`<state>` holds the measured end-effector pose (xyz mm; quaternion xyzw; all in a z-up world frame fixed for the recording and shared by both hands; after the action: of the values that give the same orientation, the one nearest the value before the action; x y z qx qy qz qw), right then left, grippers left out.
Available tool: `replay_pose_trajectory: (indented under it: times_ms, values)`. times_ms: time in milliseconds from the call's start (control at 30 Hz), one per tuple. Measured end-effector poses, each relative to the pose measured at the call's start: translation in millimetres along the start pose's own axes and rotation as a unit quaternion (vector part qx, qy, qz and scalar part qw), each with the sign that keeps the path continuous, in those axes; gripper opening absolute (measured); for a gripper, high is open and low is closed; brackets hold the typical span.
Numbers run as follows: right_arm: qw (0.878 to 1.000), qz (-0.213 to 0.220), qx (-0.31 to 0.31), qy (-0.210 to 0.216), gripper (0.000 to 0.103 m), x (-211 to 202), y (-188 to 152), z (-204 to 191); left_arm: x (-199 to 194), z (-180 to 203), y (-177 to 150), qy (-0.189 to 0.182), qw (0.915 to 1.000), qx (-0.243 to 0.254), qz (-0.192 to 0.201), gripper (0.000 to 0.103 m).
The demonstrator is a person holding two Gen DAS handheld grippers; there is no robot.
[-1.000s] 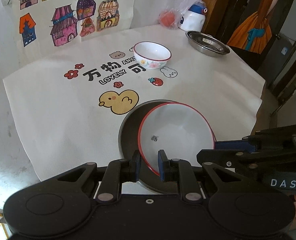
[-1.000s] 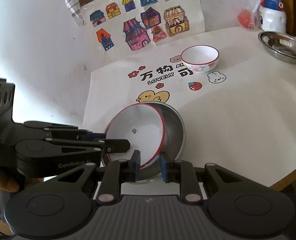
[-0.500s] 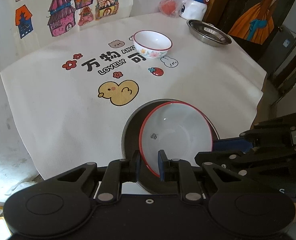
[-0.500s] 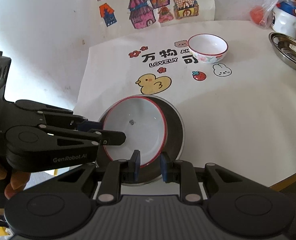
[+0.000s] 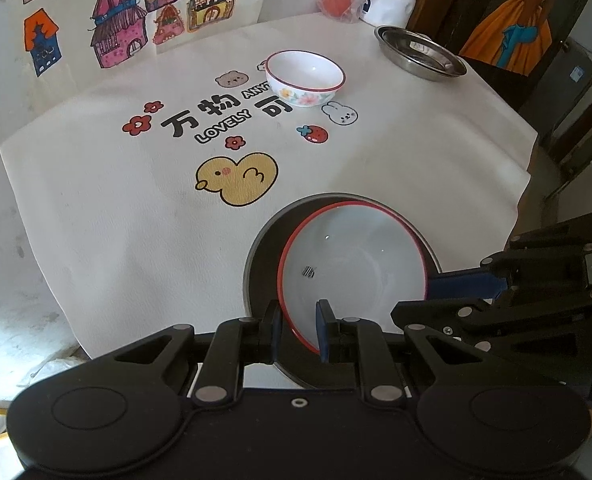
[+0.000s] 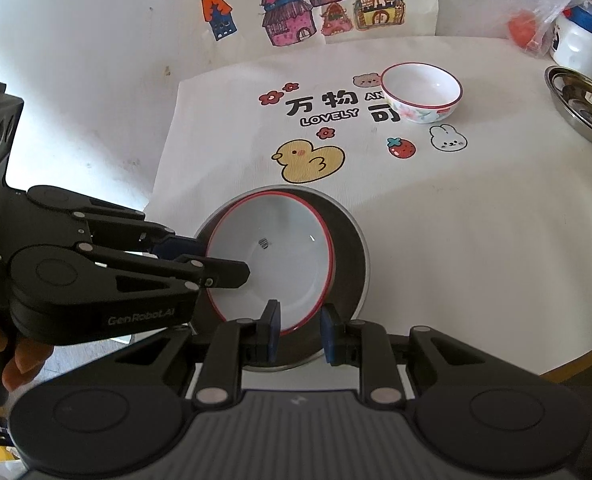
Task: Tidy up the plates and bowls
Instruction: 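Set the white bowl inside the steel bowl and open both grippers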
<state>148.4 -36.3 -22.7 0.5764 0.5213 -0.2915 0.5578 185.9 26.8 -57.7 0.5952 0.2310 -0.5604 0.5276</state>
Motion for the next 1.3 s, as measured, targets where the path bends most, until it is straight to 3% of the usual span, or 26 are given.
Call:
replay_pose_trajectory:
  times_ms: [1033,1200,1300]
  values:
    - [1.0,-0.012,-0.014,0.007,0.031,0,1,0,4,2,7,0.005,0.9992,0.004,-0.039,0.021]
    - [1.0,-0.012,-0.02,0.006,0.034,-3,0,-3,-5,2,13,0.007,0.9996,0.01,-0.027,0.023]
    - [1.0,-0.008,-0.024,0.008,0.043,-8,0,-4,-11,2,17,0.008,0.9997,0.013,-0.018,0.025]
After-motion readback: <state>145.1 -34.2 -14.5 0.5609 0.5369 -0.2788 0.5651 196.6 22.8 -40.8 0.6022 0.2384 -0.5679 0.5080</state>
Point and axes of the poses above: each gripper's, at about its wrist camera, not at the fingertips, and x roughly the way its jaws point, z to its right, y to its top, the point moved 10 cm from there along x, roughly the way its jaws point, and after that the axes turned 5 degrees about -z, right-handed, at the moved point
